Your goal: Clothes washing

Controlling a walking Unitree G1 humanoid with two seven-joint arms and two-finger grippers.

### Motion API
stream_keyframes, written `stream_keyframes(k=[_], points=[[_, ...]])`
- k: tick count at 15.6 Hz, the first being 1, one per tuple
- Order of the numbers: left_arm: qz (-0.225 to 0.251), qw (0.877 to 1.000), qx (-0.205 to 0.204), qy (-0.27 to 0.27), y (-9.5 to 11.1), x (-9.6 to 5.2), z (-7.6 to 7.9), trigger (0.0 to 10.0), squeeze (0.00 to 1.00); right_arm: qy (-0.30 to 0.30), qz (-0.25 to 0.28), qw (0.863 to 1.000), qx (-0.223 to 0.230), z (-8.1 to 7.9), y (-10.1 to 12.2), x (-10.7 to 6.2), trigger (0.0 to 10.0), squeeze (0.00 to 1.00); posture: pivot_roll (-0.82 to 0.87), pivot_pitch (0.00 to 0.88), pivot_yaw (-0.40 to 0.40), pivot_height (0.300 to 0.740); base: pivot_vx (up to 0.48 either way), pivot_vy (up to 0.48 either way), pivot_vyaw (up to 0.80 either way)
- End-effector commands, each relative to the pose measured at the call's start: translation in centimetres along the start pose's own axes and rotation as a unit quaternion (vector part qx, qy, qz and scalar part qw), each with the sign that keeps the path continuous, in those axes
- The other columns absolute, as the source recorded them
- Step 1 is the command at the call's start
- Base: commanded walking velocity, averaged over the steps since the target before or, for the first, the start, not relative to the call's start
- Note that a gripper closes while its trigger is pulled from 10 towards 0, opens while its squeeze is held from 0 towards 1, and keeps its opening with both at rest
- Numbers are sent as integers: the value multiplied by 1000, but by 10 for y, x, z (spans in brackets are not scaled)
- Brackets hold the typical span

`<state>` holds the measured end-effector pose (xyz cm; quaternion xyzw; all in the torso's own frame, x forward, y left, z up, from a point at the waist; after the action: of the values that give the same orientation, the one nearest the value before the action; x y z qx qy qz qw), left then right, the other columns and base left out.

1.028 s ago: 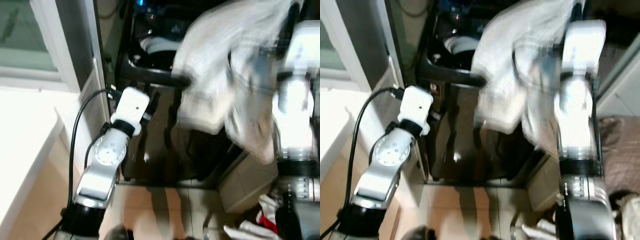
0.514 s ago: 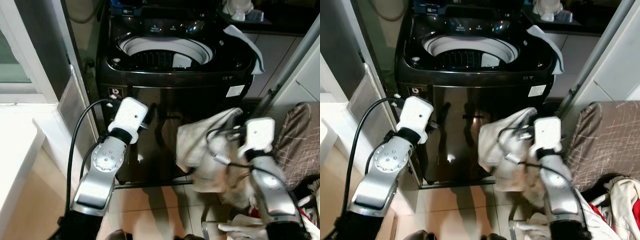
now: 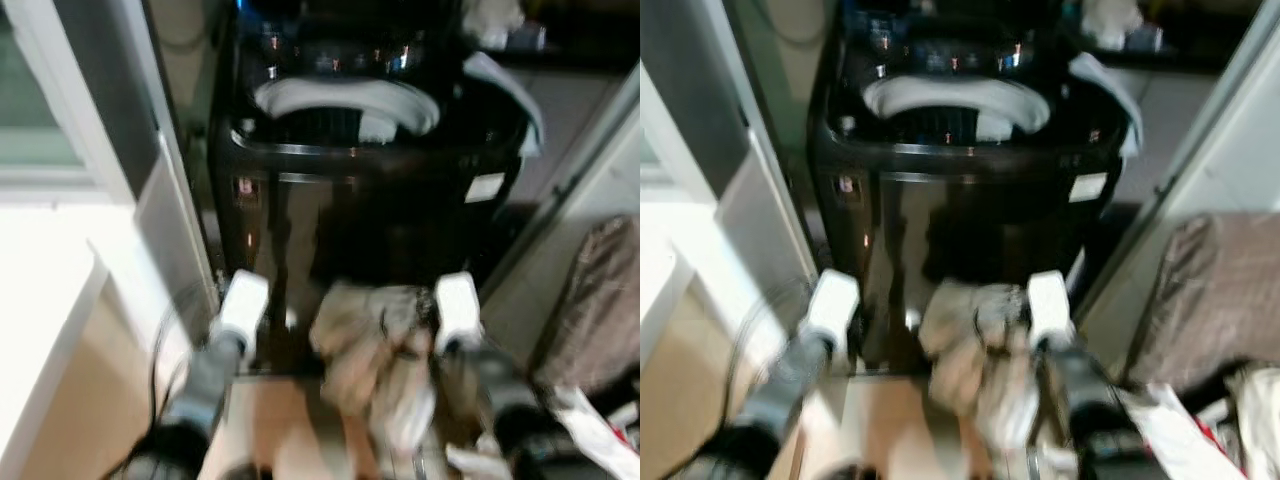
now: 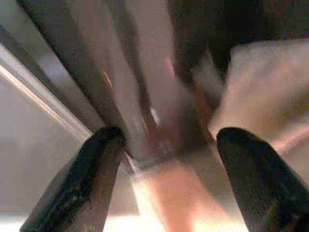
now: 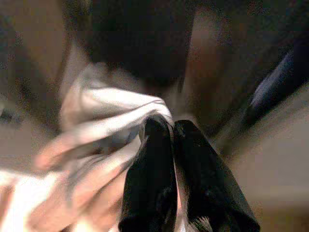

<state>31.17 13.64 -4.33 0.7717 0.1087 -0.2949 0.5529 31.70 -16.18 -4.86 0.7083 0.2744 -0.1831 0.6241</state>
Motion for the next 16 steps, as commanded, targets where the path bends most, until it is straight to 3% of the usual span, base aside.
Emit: stream_keyframes(k=[1,2,3,4,5,6,8,10,11,14,16], points=[[-64,995,-75,-22,-25,1,14,10000,0,-24,-1,998,62,10,10,2,0,0,29,0,-55,740,0,0,0],[-91,990,-105,-29,-37,-1,20,10000,0,-29,-13,995,93,10,5,2,0,0,22,0,-52,740,0,0,0],[-142,977,-156,-30,-58,-5,28,10000,0,-37,-45,990,129,5,-10,3,0,0,0,0,-43,740,0,0,0],[-154,975,-157,-30,-63,-6,31,10000,0,-43,-61,990,122,3,-17,2,0,0,-3,0,-40,740,0,0,0],[-206,967,-142,-45,-84,-14,46,10000,0,-62,-86,989,104,0,-30,2,0,0,-13,0,-33,740,0,0,0],[-220,965,-138,-50,-89,-16,49,10000,0,-62,-91,989,102,-2,-32,2,0,0,-24,0,-31,740,0,0,0],[-276,955,-68,-78,-110,-28,59,10000,0,-64,-138,986,71,-6,-52,-2,0,0,-40,0,-27,740,0,0,0],[-280,953,-91,-77,-112,-29,60,10000,0,-68,-163,983,50,-4,-62,-5,0,0,-54,0,-19,740,0,0,0],[-280,950,-124,-63,-112,-29,57,10000,0,-70,-175,982,31,0,-66,-7,0,0,-56,0,-18,740,0,0,0],[-281,948,-139,-49,-115,-29,52,10000,0,-69,-180,981,36,0,-71,-9,0,0,-39,0,-27,740,0,0,0],[-282,950,-127,-49,-115,-29,49,10000,0,-65,-187,979,36,-2,-77,-11,0,0,-32,0,-27,740,0,0,0]])
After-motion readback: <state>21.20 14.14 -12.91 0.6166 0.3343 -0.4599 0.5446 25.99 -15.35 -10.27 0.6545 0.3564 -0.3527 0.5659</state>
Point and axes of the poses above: a point about 5 cm out from each wrist's last joint towards the gripper, its own x axis pointing out of the wrist towards the gripper, its own y axis along the axis of the wrist's last joint, z = x × y, the point moved 5 cm from there along x, pointing out of the wrist towards the gripper, and after that the axes turned 6 degrees about x, right-handed, at the moved point
